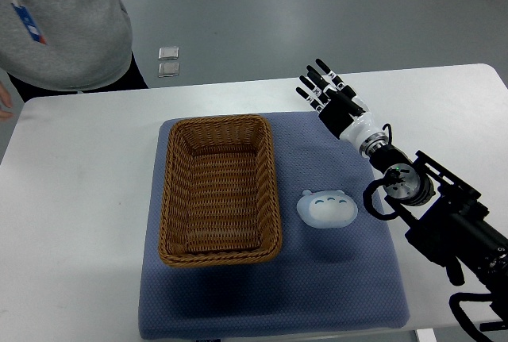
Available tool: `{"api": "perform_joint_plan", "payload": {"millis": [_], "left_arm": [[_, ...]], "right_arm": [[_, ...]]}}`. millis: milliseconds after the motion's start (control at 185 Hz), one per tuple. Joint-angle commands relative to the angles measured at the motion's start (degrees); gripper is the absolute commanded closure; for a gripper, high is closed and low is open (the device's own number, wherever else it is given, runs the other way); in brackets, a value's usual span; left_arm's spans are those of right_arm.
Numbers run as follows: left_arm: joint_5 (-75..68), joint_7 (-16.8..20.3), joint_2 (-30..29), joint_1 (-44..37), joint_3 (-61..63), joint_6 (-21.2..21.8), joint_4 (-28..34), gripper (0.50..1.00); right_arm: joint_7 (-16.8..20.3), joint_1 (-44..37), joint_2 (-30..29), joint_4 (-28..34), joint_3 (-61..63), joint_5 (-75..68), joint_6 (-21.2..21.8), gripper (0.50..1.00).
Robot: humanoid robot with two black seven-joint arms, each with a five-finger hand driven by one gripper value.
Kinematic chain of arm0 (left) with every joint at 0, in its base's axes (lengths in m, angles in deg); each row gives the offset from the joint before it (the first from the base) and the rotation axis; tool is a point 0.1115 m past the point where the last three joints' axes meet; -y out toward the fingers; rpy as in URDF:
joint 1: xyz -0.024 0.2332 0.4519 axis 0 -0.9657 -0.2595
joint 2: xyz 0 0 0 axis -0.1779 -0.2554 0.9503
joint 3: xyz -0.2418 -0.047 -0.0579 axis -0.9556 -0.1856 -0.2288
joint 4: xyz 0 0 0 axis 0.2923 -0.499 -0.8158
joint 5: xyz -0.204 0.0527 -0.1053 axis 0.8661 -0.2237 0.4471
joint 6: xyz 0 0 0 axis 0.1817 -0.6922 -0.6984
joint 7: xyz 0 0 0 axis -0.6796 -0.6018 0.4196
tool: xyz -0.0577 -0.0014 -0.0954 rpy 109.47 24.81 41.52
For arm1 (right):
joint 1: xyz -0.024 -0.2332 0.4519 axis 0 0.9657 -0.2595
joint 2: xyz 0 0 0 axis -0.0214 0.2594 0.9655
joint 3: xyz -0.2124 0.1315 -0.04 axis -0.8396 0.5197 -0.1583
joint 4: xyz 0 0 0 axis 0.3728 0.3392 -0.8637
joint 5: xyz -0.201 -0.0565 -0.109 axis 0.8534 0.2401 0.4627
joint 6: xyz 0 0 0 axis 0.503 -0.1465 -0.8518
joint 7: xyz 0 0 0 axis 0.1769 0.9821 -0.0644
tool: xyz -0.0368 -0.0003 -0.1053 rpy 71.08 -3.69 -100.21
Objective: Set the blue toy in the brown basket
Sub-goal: 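Move the right hand forward over the cushion toward the plush toy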
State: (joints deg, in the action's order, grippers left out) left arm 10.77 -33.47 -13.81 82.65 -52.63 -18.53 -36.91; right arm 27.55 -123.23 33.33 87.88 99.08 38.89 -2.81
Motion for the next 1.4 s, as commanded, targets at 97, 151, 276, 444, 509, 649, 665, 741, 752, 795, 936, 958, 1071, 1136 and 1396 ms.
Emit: {"api": "perform_joint_plan", "payload": {"millis": [97, 151, 276, 444, 509, 649, 665, 741, 752, 795, 936, 958, 1071, 1136, 1396], "left_arm": [[0.0, 0.1, 0.0, 0.0, 0.2, -0.3, -0.2, 0.500], [0.0, 0.1, 0.0, 0.0, 0.2, -0.3, -0.4, 0.500], [0.0, 0.1, 0.0, 0.0, 0.0, -0.3, -0.4, 0.500], [0.0, 0.1, 0.0, 0.0, 0.1, -0.3, -0.5, 0.500], [0.0, 0.1, 0.0, 0.0, 0.1, -0.3, -0.5, 0.500], [0.0, 0.1, 0.0, 0.0, 0.0, -0.3, -0.5, 0.500], [0.0, 0.1, 0.0, 0.0, 0.0, -0.3, -0.5, 0.500], [0.0, 0.1, 0.0, 0.0, 0.0, -0.3, -0.4, 0.500], [0.0, 0.1, 0.0, 0.0, 0.0, -0.3, -0.4, 0.500], [0.0, 0.1, 0.0, 0.0, 0.0, -0.3, -0.4, 0.500], [0.0, 0.1, 0.0, 0.0, 0.0, -0.3, -0.4, 0.500], [0.0, 0.1, 0.0, 0.0, 0.0, -0.3, -0.4, 0.500], [0.0, 0.1, 0.0, 0.0, 0.1, -0.3, -0.6, 0.500], [0.0, 0.1, 0.0, 0.0, 0.1, -0.3, -0.6, 0.500], [0.0, 0.1, 0.0, 0.0, 0.2, -0.3, -0.6, 0.500]], "right_arm": [[0.0, -0.1, 0.0, 0.0, -0.1, 0.0, 0.0, 0.589], [0.0, -0.2, 0.1, 0.0, -0.1, 0.1, 0.0, 0.587], [0.2, -0.5, 0.3, 0.0, -1.6, 3.1, -0.1, 0.589], [0.5, -1.1, 2.2, 4.4, -2.4, 9.6, -0.3, 0.589], [1.1, -1.4, 4.4, 8.0, -3.2, 13.0, -0.1, 0.589], [1.7, -8.1, 12.7, 12.6, -14.6, 19.3, -0.2, 0.587], [1.8, -9.4, 14.3, 12.8, -17.0, 19.7, -0.1, 0.589], [1.8, -14.5, 19.8, 15.4, -25.6, 21.6, 0.7, 0.587], [1.8, -15.3, 20.6, 15.9, -26.7, 22.1, 0.9, 0.587], [1.8, -17.7, 23.6, 17.9, -30.8, 24.3, 1.7, 0.587], [2.2, -25.8, 32.2, 24.2, -40.8, 32.3, 2.6, 0.587], [2.6, -27.0, 33.5, 25.3, -42.4, 33.4, 2.6, 0.587], [5.9, -33.6, 40.3, 33.0, -50.9, 37.3, 3.8, 0.587], [8.3, -37.0, 43.9, 37.4, -55.2, 38.9, 5.8, 0.587], [10.8, -39.6, 51.6, 52.8, -59.0, 38.3, 8.7, 0.587]]}}
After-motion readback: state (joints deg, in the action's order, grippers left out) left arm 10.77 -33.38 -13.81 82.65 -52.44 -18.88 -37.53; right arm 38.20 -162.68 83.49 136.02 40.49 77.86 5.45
